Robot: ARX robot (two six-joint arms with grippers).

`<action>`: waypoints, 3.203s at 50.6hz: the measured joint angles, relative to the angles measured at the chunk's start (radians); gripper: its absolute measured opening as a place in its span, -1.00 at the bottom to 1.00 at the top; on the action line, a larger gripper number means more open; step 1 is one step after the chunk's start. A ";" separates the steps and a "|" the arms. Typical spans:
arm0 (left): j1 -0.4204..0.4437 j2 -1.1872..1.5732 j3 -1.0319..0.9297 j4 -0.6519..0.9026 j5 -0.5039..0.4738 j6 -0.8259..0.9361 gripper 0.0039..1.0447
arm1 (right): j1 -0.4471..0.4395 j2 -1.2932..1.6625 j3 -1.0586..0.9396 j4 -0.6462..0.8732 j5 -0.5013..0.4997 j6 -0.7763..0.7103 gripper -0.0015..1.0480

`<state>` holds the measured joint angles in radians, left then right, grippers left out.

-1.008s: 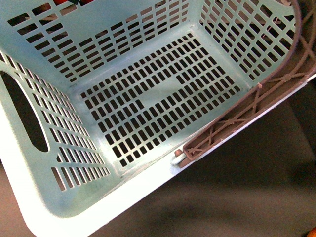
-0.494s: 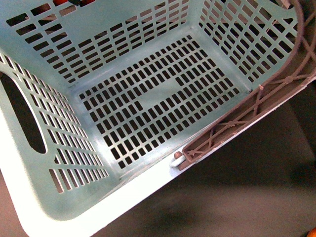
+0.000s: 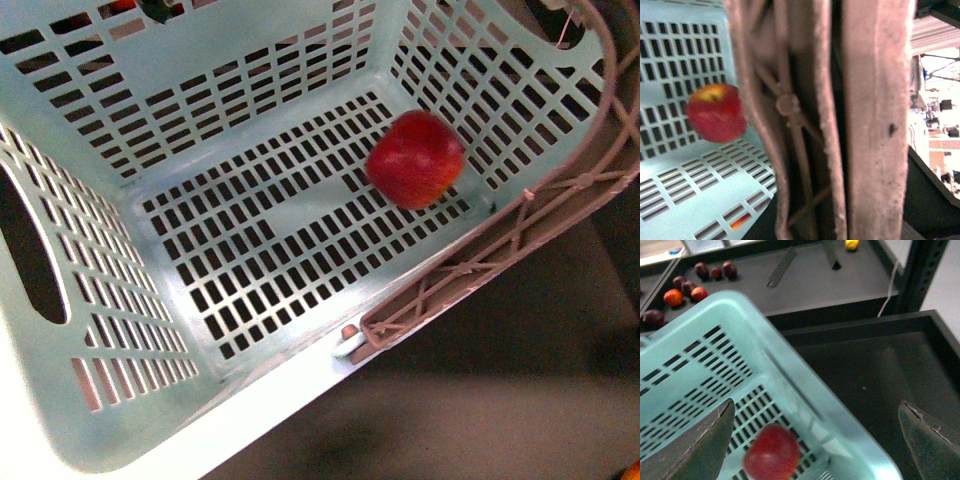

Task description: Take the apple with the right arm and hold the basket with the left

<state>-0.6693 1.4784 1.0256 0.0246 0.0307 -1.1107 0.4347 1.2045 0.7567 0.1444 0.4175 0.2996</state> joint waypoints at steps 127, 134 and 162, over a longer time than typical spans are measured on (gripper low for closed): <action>0.000 0.000 0.000 0.000 -0.003 0.000 -0.71 | -0.431 -1.197 -0.739 -0.143 -0.415 -0.296 -0.96; 0.000 0.000 0.000 0.000 -0.005 0.000 -0.71 | -0.431 -1.198 -0.739 -0.143 -0.415 -0.297 -0.77; 0.000 0.000 0.000 0.000 -0.004 0.000 -0.71 | -0.431 -1.198 -0.739 -0.143 -0.415 -0.297 0.84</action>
<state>-0.6689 1.4784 1.0260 0.0242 0.0265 -1.1110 0.0032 0.0063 0.0174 0.0013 0.0021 0.0029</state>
